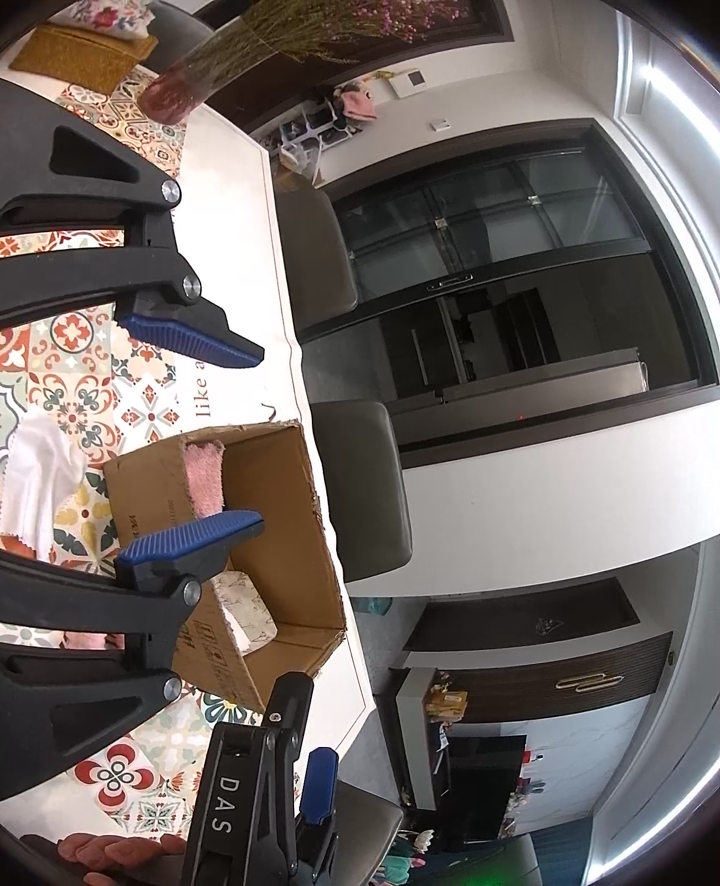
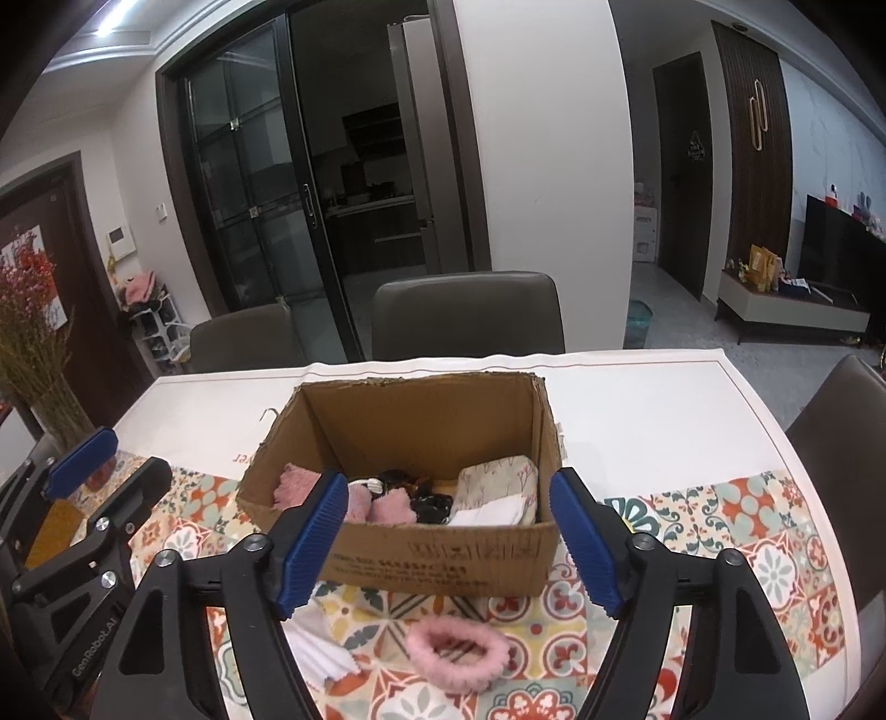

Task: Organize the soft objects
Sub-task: 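Move both grippers back toward the pink headband and white cloth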

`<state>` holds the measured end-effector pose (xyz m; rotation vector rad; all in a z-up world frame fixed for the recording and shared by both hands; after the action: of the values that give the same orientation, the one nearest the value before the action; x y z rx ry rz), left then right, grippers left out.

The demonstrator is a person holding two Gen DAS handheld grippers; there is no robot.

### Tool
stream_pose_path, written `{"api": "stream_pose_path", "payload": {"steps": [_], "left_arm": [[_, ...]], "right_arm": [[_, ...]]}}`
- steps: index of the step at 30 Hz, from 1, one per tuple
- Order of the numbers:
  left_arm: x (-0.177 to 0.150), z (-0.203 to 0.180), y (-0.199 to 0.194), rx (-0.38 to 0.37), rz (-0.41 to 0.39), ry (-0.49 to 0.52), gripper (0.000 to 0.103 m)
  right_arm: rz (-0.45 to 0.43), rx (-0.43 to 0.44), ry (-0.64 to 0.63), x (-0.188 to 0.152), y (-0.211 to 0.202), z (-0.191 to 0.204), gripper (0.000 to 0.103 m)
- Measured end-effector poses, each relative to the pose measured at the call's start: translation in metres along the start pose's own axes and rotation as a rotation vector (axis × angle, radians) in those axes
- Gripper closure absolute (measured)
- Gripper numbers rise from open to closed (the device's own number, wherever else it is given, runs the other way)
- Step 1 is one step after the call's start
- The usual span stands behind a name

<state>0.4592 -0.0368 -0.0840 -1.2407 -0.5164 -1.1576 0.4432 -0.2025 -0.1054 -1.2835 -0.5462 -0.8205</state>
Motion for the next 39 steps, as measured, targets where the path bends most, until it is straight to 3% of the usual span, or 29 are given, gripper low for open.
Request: {"api": "stream_pose_path", "payload": {"steps": [13, 29, 39], "left_arm": [[-0.031, 0.001, -0.021, 0.014, 0.028, -0.005, 0.037], [-0.063, -0.009, -0.036, -0.003, 0.074, -0.008, 0.031], [-0.083, -0.015, -0.035, -0.025, 0.115, -0.004, 0.031]], "right_arm": [[0.003, -0.003, -0.004, -0.027, -0.014, 0.005, 0.023], [0.021, -0.019, -0.011, -0.054, -0.023, 0.001, 0.023], [0.088, -0.016, -0.003, -0.084, -0.014, -0.004, 0.023]]}}
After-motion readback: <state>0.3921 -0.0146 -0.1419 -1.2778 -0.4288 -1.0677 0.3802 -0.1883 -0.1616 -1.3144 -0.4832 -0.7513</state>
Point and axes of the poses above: each gripper's, at about its wrist camera, not at the fingertips, and y roughly the way its jaws point, z to its left, x to its top, the point moved 10 cm from there along y, roughly the way its jaws point, and after that the axes turned 8 degrees about y, right-handed, at the moved point
